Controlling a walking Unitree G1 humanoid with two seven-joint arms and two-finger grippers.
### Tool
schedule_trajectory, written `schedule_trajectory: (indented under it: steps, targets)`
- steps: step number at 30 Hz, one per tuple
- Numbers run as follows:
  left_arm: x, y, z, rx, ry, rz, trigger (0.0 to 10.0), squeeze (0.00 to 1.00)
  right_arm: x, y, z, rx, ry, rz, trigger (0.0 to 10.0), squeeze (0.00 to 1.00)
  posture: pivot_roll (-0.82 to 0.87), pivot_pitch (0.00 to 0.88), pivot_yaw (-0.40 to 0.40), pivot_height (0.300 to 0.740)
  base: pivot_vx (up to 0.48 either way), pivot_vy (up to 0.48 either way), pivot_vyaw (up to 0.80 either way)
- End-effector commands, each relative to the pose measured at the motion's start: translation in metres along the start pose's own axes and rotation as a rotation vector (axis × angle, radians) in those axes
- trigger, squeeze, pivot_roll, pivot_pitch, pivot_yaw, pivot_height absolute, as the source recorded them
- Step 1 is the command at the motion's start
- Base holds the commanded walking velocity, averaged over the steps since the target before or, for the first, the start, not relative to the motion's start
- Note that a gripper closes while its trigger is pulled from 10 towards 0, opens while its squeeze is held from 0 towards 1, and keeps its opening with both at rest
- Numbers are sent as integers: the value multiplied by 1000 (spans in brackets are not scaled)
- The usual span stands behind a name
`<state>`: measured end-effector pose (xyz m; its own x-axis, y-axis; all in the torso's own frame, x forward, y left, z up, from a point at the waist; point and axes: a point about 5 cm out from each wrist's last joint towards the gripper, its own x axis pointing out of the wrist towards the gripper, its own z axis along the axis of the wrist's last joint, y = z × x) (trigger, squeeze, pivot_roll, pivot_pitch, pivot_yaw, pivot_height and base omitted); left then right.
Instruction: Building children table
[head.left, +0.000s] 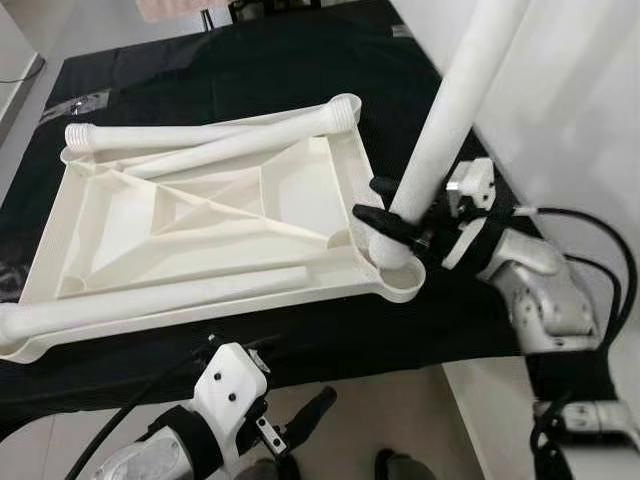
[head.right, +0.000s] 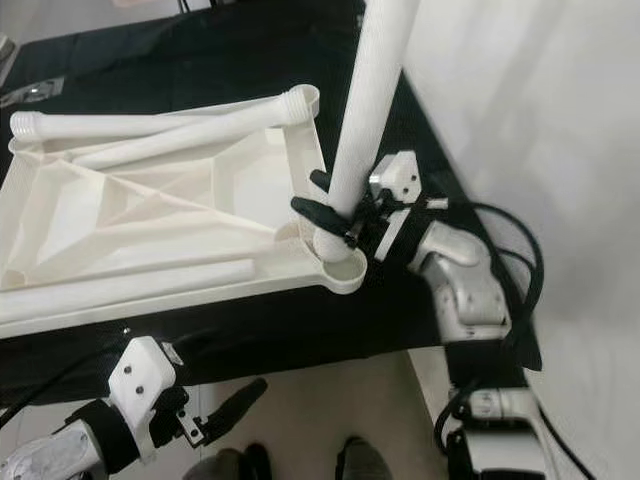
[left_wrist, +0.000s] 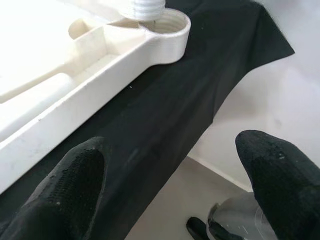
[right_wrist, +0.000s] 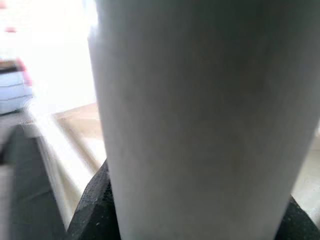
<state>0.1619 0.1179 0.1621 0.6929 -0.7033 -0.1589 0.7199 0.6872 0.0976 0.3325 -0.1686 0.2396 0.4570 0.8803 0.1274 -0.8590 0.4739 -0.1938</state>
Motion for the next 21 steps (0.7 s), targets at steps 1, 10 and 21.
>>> schedule_trajectory:
  steps: [1,10,21]
  targets:
    - [-4,-4,-2,-17,24,-8,10000,0,-6,4,-17,91,49,100,10000,0,27,301,69,740,0,0,0]
    - [-6,-8,-1,-31,24,-17,10000,0,-14,9,-25,123,124,340,10000,0,35,308,74,740,0,0,0]
    - [-6,-11,-1,-35,30,-32,10000,0,-18,2,-33,81,194,373,10000,0,31,298,81,740,0,0,0]
